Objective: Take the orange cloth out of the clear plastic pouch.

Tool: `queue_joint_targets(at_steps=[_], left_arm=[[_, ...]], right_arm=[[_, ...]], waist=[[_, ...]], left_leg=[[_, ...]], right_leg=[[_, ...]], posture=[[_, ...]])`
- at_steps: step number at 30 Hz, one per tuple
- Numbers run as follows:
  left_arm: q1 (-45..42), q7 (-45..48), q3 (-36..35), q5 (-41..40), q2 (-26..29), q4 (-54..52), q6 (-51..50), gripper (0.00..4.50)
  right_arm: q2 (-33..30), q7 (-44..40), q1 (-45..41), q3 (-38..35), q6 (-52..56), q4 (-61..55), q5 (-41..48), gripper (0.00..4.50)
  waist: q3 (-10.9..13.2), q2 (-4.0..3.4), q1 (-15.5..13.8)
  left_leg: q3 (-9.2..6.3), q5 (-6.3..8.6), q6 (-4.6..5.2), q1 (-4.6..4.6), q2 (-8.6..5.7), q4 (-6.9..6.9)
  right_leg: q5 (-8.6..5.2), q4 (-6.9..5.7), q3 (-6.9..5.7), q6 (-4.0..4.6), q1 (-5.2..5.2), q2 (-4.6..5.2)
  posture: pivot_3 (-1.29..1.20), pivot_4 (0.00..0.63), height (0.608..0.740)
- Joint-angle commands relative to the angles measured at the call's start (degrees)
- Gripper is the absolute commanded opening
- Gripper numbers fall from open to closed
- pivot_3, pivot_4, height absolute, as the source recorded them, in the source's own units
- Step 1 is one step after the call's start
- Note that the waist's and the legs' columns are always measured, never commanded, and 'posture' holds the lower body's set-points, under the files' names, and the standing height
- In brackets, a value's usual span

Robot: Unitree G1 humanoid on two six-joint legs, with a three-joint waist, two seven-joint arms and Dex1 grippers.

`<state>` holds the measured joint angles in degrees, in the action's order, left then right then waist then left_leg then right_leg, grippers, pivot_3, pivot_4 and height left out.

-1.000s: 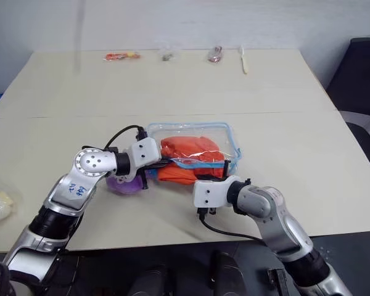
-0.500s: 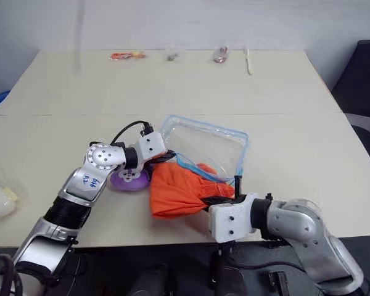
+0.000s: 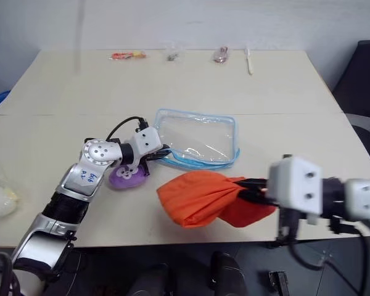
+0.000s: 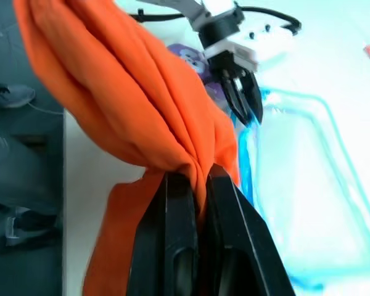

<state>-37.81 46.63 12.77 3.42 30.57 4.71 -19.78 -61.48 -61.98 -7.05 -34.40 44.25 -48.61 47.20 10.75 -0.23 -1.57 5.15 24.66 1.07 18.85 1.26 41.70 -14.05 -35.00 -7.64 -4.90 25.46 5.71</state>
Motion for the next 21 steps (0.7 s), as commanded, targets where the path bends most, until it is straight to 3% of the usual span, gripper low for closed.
queue_joint_targets(at_steps=[1,6,9,13,17,21], left_arm=[[1.7,5.9,-3.1,-5.9,2.9,-7.7,-2.8,1.91],[3.9,13.0,-6.4,-12.8,8.6,-13.5,-6.8,3.52],[2.7,22.0,-11.3,-24.9,14.2,-17.1,-17.6,4.49],[-3.6,33.2,-14.0,-38.2,20.3,-16.1,-28.2,4.49],[-10.1,31.3,-13.5,-42.6,17.1,-14.4,-32.9,4.49],[-13.4,28.2,-10.8,-43.5,11.4,-15.5,-33.6,4.49]], right_arm=[[-3.6,-0.1,-0.9,-6.1,0.0,5.7,-1.1,0.00],[-5.7,0.1,1.3,-1.6,-13.7,13.9,-16.7,0.00],[-5.7,2.9,-1.5,3.6,-25.1,23.3,-26.0,0.00],[-5.6,11.5,-9.2,12.4,-46.6,38.2,-42.1,0.00],[-3.2,16.6,-8.8,16.6,-60.9,47.6,-50.0,0.00],[0.6,23.2,-2.4,21.2,-72.5,55.7,-57.7,0.00]], waist=[[0.0,0.00,0.0],[0.0,0.00,0.1],[0.0,0.00,0.2],[0.0,-0.07,0.3],[0.0,-0.18,0.2],[0.0,-0.16,0.2]], left_leg=[[0.01,0.00,0.00,0.01,0.00,0.01],[0.03,0.00,0.00,0.00,0.00,0.01],[0.06,0.00,0.00,-0.01,0.00,0.01],[0.10,-0.02,-0.04,-0.01,0.03,0.02],[0.04,-0.03,-0.06,0.06,0.00,0.00],[0.01,-0.03,-0.06,0.15,0.00,0.01]], right_leg=[[0.00,0.00,0.01,0.00,0.00,0.00],[0.00,-0.02,0.04,0.00,0.01,0.05],[0.00,-0.02,0.05,-0.01,0.01,0.06],[0.00,-0.01,0.04,0.00,0.04,0.03],[-0.01,0.07,-0.03,-0.01,0.02,0.06],[-0.01,0.09,-0.08,-0.01,0.03,0.05]], posture=[[0.00,0.150,0.740],[0.00,0.150,0.740],[0.00,0.150,0.740],[0.00,0.150,0.740],[0.00,0.150,0.740],[0.00,0.150,0.740]])
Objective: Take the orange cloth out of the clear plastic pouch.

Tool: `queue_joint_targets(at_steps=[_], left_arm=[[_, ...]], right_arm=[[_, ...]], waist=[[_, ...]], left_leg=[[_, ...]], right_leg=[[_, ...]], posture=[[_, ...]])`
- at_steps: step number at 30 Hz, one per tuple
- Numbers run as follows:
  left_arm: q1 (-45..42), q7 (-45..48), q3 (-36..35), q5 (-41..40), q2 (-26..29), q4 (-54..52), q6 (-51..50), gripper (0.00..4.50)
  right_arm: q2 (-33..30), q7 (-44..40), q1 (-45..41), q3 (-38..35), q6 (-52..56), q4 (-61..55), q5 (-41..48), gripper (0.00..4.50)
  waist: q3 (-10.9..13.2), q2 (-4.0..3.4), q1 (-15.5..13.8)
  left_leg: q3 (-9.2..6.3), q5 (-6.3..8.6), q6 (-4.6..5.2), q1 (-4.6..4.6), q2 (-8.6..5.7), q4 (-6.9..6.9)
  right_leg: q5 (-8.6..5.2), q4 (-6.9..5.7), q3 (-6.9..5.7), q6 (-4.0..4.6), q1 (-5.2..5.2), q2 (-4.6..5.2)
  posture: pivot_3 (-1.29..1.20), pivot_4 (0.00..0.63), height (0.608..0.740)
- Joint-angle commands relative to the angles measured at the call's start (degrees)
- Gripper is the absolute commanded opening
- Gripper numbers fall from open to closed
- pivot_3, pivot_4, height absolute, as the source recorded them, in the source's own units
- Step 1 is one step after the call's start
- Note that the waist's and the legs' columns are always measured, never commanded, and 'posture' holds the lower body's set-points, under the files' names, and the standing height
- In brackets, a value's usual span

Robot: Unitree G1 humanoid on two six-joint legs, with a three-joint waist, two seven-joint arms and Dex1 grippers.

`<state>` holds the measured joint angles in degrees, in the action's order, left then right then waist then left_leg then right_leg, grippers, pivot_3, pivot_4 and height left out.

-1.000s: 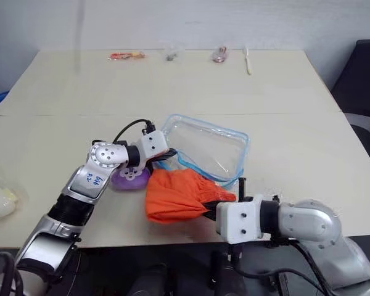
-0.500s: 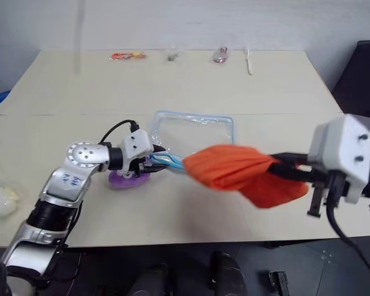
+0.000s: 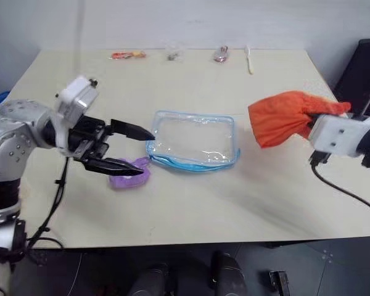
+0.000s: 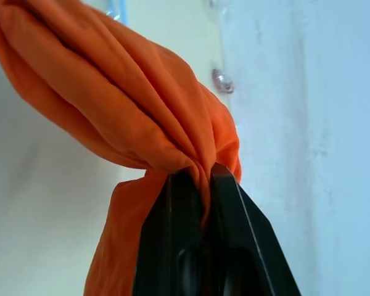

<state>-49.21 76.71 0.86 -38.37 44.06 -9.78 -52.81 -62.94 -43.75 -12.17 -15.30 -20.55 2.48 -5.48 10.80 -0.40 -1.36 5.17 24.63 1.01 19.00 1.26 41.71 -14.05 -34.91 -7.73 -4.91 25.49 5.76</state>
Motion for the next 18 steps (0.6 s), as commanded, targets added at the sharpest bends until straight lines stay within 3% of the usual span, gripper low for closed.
queue_joint_targets(at_steps=[1,8,12,18], left_arm=[[-2.3,-2.2,1.5,-1.8,-2.8,-1.3,-0.7,4.49],[-3.5,-5.2,0.6,-1.2,-5.5,0.4,1.4,4.49],[-3.2,-6.7,-0.5,-0.6,-5.4,1.6,3.7,4.50],[-1.7,-5.9,-0.6,0.5,-3.8,2.4,8.1,4.50]], right_arm=[[2.8,6.8,3.5,3.1,-9.9,6.4,-6.8,0.00],[5.4,11.1,6.7,5.6,-11.6,12.7,-8.4,0.00],[5.6,9.7,9.5,4.3,-9.0,10.5,-5.0,1.12],[5.0,8.4,16.5,0.4,-5.1,2.9,-1.5,3.23]], waist=[[0.0,0.00,0.1],[0.1,-0.29,1.3],[0.1,-0.29,1.3],[0.1,-0.30,1.0]], left_leg=[[0.01,0.00,0.00,0.00,0.00,0.00],[0.05,-0.02,-0.04,-0.05,0.28,0.01],[0.06,-0.02,-0.04,-0.07,0.35,0.01],[0.02,-0.02,-0.04,-0.04,0.37,0.04]], right_leg=[[0.00,-0.01,0.02,0.00,0.00,0.00],[0.00,-0.10,0.13,0.00,0.04,-0.08],[0.00,-0.10,0.13,0.00,0.03,-0.08],[0.00,-0.08,0.14,0.00,0.03,-0.08]], posture=[[0.00,0.150,0.740],[0.00,0.150,0.740],[0.00,0.150,0.740],[0.00,0.150,0.740]])
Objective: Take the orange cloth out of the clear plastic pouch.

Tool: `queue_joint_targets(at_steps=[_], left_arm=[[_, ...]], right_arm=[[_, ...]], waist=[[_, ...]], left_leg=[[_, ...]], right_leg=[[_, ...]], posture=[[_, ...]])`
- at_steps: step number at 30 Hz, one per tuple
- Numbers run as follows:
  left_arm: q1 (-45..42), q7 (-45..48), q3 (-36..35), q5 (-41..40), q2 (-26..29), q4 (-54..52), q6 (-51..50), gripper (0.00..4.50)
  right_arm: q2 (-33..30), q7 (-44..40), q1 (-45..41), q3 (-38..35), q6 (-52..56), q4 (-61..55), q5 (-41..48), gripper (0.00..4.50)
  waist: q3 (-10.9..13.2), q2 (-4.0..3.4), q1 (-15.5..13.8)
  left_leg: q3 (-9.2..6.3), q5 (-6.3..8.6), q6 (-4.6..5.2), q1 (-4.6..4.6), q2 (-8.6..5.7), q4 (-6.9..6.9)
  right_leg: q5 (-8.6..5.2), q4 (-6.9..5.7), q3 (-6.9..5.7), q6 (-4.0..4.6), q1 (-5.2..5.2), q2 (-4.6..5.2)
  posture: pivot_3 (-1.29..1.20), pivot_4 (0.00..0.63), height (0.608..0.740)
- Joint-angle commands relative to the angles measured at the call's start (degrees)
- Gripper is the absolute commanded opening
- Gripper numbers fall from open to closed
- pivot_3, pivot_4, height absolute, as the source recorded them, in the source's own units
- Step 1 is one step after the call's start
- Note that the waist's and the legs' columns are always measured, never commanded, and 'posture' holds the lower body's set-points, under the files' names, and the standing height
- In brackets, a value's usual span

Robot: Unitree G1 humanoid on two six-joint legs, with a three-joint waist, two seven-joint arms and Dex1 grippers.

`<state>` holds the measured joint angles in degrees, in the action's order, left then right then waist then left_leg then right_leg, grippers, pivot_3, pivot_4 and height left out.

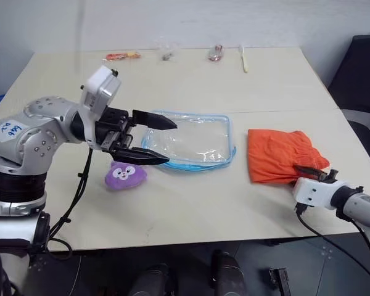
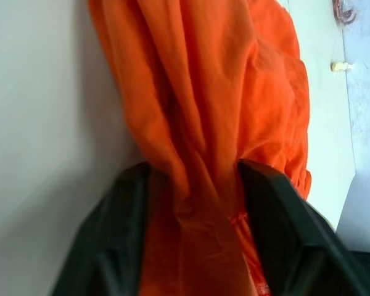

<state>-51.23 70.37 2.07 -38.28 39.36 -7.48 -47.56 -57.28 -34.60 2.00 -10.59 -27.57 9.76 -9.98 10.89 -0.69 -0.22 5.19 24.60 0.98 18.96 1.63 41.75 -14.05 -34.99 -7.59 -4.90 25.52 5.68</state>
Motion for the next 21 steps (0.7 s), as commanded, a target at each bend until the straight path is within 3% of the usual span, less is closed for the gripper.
queue_joint_targets(at_steps=[1,4,9,12,15,18,21], left_arm=[[0.5,0.7,-1.8,0.5,1.0,0.3,3.5,4.50],[0.7,2.1,-1.7,1.2,1.9,1.8,5.6,4.50],[1.1,6.8,-2.7,2.8,7.1,6.5,8.9,4.50],[1.4,10.0,-3.3,4.7,11.4,10.4,11.8,4.50],[0.7,14.0,-3.2,5.6,14.5,14.5,13.6,4.50],[-1.0,16.2,-2.5,6.7,15.3,17.9,14.9,4.50],[-2.8,16.8,-2.0,7.6,14.2,20.3,16.0,4.50]], right_arm=[[-0.5,-1.3,3.9,-5.5,3.8,-6.3,4.1,3.61],[0.8,-4.6,9.7,-11.5,13.5,-14.8,11.5,4.48],[5.8,-12.0,25.0,-32.5,42.9,-33.8,37.1,4.48],[9.0,-14.5,34.7,-47.7,59.0,-38.3,50.4,4.48],[11.6,-16.7,41.8,-58.0,67.0,-39.9,58.1,4.48],[13.4,-15.8,44.5,-62.8,71.1,-39.9,62.3,4.48],[15.0,-15.2,45.8,-62.6,72.1,-41.6,62.9,4.48]], waist=[[0.0,0.00,-0.1],[0.0,0.00,-0.5],[0.0,-0.02,-1.5],[0.0,0.00,-1.7],[0.0,0.04,-1.8],[0.0,0.11,-1.6],[-0.1,0.16,-1.4]], left_leg=[[0.00,0.00,0.00,0.00,-0.01,0.00],[0.02,0.00,0.00,-0.01,-0.01,0.02],[-0.01,0.00,0.00,0.01,-0.11,0.03],[-0.01,0.01,0.01,0.01,-0.22,0.04],[0.01,0.03,0.03,-0.03,-0.25,-0.02],[0.13,0.06,0.03,-0.07,-0.27,-0.13],[0.16,0.06,0.02,-0.24,-0.28,-0.18]], right_leg=[[0.00,-0.01,0.00,0.00,0.00,0.00],[0.00,-0.01,0.00,0.00,0.00,-0.01],[0.00,0.01,-0.05,0.00,-0.01,-0.12],[0.00,0.05,-0.07,0.00,-0.05,-0.13],[0.00,0.08,-0.04,0.01,-0.07,-0.13],[0.00,0.06,0.11,0.01,-0.11,-0.14],[0.00,0.05,0.15,0.02,-0.11,-0.15]], posture=[[0.00,0.150,0.740],[0.00,0.150,0.740],[0.00,0.150,0.740],[0.00,0.150,0.740],[0.00,0.150,0.740],[0.00,0.150,0.740],[0.00,0.150,0.740]])
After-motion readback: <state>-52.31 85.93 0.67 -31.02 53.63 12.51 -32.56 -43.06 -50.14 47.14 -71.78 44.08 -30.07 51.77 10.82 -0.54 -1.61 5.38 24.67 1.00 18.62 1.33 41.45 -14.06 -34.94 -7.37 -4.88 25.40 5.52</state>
